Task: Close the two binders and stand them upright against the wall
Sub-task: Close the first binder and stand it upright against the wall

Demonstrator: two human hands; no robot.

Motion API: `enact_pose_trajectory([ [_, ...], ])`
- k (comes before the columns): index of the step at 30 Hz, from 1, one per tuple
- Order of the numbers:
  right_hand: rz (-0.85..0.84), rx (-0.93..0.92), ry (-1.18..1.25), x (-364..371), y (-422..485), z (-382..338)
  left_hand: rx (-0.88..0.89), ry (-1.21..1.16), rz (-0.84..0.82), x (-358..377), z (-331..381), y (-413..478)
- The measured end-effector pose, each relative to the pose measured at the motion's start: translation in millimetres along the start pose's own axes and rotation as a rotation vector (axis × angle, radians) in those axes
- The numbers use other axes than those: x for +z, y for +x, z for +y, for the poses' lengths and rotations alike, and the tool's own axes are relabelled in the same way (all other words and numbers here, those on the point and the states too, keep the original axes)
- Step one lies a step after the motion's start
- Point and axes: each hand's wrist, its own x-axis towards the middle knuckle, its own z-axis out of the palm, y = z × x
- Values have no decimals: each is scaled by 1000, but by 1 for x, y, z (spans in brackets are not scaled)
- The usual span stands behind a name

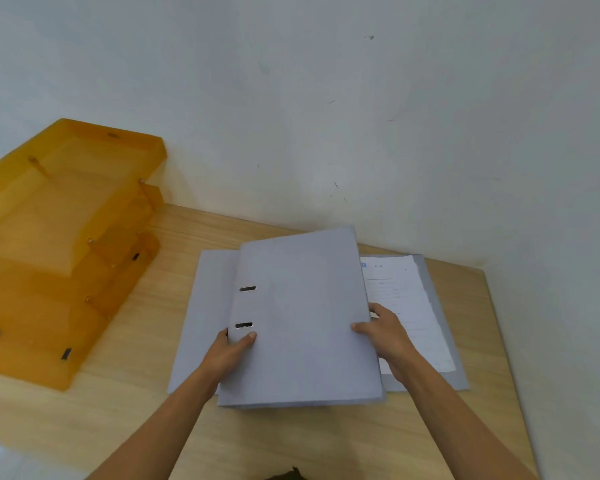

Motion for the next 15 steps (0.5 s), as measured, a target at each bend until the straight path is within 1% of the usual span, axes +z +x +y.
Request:
enact_pose_trajectory([
  [4, 28, 48, -61, -7, 10, 22, 17, 36, -22, 7, -1, -2],
  [10, 58, -10, -178, -2, 22, 28, 26, 10, -76, 1, -8, 7],
  [13, 27, -46, -217, 6, 23, 34, 37, 6, -54, 4, -11, 5],
  [15, 45, -64, -244, 10, 27, 44, 44, 20, -24, 9, -11, -1],
])
